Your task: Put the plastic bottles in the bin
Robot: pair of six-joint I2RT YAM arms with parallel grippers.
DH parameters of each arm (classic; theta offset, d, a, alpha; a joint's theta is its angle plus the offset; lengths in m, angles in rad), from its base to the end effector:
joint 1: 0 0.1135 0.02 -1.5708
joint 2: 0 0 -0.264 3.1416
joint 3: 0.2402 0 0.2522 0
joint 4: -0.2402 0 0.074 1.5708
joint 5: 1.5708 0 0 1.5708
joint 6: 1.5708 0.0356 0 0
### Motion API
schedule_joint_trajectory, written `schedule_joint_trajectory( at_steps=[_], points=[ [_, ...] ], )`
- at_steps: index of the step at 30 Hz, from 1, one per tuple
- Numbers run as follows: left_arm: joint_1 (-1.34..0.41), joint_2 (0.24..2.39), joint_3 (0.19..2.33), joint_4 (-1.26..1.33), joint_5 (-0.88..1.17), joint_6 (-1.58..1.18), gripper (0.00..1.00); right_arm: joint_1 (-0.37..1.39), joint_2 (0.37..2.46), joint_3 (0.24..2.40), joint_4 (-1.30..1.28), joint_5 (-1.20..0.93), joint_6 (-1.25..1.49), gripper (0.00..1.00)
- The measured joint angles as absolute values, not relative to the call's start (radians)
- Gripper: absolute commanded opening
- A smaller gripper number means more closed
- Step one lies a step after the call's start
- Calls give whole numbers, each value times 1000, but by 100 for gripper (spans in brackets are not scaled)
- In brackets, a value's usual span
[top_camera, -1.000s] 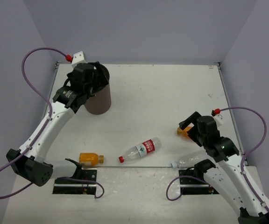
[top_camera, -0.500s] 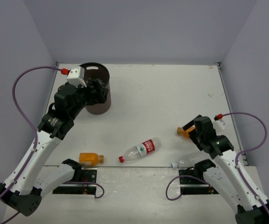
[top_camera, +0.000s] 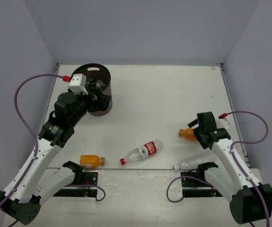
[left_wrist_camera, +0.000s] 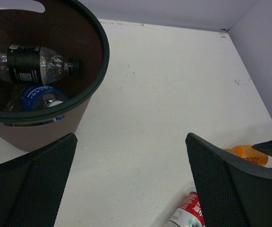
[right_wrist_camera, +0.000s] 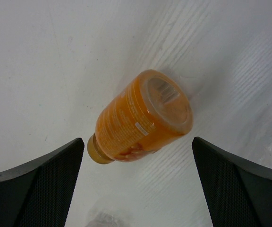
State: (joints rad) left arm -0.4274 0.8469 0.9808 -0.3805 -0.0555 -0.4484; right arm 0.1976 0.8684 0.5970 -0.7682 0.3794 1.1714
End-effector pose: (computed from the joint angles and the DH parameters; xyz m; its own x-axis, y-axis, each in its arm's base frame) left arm 0.1702 -0.0754 0.3767 -0.3584 -0.3124 -0.8798 0.2325 0.8828 -0.4082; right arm 0.1553 0.0176 0.2148 -0.3273 0.8072 -0.4912 0.7795 0.5244 0.3425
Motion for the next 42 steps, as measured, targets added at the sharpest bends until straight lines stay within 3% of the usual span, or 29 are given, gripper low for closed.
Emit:
schedule_joint_trajectory(
  at_steps=[6,13,18,26,36,42],
  points=[
    [-427,836,970,-378,-56,-448,100,145,1000,584,-659,346,1122,76],
    [-427,838,970,-375,-54,-449,100,136,1087,584,-590,322,1096,42],
    [-427,844,970,-372,-31,-450,100,136,1084,584,-570,317,1063,29],
    [-456,889,937,-279,210,-455,100,136,894,549,-408,133,922,22],
    [-762,1151,919,-75,390,-490,100,151,688,442,59,-376,842,21],
    [-838,1291,904,80,469,-541,100,262,674,443,217,-496,858,19]
  ],
)
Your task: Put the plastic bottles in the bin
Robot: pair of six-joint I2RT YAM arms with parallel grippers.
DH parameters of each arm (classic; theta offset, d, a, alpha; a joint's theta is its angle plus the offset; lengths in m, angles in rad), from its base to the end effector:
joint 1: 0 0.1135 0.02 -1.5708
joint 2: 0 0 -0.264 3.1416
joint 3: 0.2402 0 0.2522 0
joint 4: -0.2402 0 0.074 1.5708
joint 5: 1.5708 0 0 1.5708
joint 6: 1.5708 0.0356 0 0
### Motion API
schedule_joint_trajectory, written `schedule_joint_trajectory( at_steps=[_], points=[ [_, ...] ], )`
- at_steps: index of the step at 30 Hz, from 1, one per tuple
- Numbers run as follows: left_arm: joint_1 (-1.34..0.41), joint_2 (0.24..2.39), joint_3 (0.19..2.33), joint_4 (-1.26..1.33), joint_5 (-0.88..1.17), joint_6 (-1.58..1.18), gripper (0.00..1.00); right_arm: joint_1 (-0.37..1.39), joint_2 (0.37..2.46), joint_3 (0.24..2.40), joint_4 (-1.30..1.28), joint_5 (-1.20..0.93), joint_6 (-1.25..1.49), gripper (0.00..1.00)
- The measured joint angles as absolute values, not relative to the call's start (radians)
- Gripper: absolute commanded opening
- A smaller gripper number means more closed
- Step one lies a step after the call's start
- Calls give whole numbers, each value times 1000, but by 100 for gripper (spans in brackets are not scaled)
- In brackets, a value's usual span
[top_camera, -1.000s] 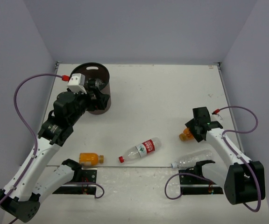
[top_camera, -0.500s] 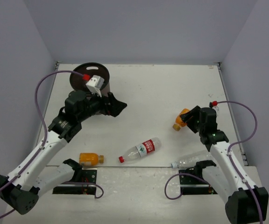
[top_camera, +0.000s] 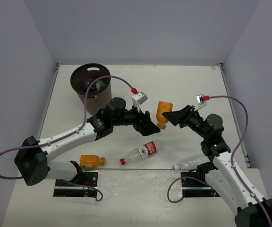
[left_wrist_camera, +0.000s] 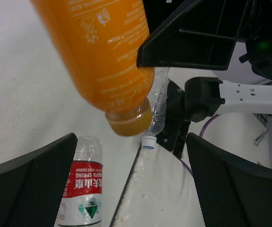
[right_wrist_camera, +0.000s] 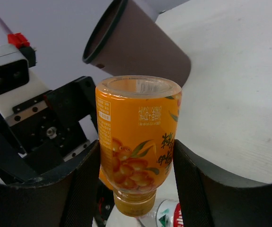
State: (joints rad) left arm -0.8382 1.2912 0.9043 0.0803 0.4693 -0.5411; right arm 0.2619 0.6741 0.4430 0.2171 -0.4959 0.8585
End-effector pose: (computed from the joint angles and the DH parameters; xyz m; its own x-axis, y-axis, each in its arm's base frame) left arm 0.1870 -0.2319 0.2985 -0.6631 0.0502 -0.7469 0.7115 0.3521 -0.6081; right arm 0.1610 0.0607 0.2791 -0.5290 0.5474 -0.6485 -0.4389 0.4775 0.7611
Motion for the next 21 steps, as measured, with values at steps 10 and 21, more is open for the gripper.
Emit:
schedule_joint_trajectory(
  at_steps=[10,21],
  points=[
    [-887,1383,918,216,460,-589,97,347,655,443,267,-454,986,17],
    [-911,1439,953,271,448,-632,42,348,612,443,235,-386,1058,18]
  ],
)
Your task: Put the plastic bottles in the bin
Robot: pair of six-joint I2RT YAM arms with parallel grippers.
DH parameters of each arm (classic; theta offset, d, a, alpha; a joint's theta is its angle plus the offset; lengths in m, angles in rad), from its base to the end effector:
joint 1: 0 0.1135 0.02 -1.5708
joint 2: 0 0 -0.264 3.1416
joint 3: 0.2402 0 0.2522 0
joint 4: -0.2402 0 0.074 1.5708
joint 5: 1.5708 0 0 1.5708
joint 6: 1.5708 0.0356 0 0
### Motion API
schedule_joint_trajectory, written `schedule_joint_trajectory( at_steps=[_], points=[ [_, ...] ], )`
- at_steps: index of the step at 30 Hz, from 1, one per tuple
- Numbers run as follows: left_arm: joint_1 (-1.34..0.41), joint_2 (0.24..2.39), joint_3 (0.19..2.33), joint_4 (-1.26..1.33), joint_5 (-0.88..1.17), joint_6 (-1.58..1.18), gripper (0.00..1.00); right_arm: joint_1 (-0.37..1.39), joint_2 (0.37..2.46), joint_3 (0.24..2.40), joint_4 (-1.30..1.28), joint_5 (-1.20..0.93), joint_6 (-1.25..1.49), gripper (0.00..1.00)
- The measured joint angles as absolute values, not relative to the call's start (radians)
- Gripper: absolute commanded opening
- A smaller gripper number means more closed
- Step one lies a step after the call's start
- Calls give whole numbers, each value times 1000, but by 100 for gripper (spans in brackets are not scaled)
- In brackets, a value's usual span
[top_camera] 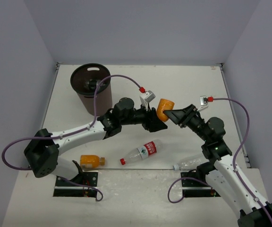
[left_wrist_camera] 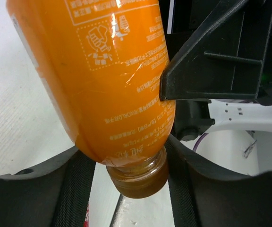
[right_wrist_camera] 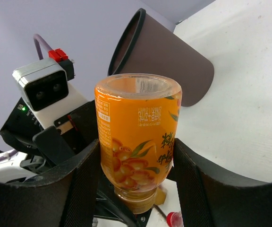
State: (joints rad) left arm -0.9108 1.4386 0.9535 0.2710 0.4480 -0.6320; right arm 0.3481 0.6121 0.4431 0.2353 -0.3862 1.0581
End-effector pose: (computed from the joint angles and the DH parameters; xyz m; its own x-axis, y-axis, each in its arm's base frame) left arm 0.1923 -0.2730 0.2915 -0.6791 0.0065 -0.7341 0.7069 0.2752 -0.6515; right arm 0.1479 0.0679 0.2902 -0.5527 0.6582 -0.5112 -0.3826 0.3446 0.8573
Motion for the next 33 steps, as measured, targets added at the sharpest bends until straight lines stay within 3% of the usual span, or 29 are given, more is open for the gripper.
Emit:
schedule_joint_trajectory(
  at_steps=[4,5,6,7,10,12,21,33],
  points=[
    [-911,1461,965,267,443,-647,14,345,609,443,211,-348,1047,23],
    [-911,1468,970,264,443,-650,2,345,609,443,204,-340,1046,24],
    [-911,1475,976,260,443,-652,0,345,609,443,200,-333,1042,27],
    [-911,1481,982,254,443,-653,0,344,608,443,196,-328,1038,36],
    [-911,1488,990,237,442,-654,0,344,608,445,177,-319,1029,85],
    [-913,1488,991,228,431,-649,0,346,608,455,145,-311,1025,99],
    [-927,1396,991,123,259,-590,0,354,597,581,-112,-196,963,99],
    [-833,1267,1183,-259,-249,-593,0,353,463,622,-420,178,928,99]
  ],
)
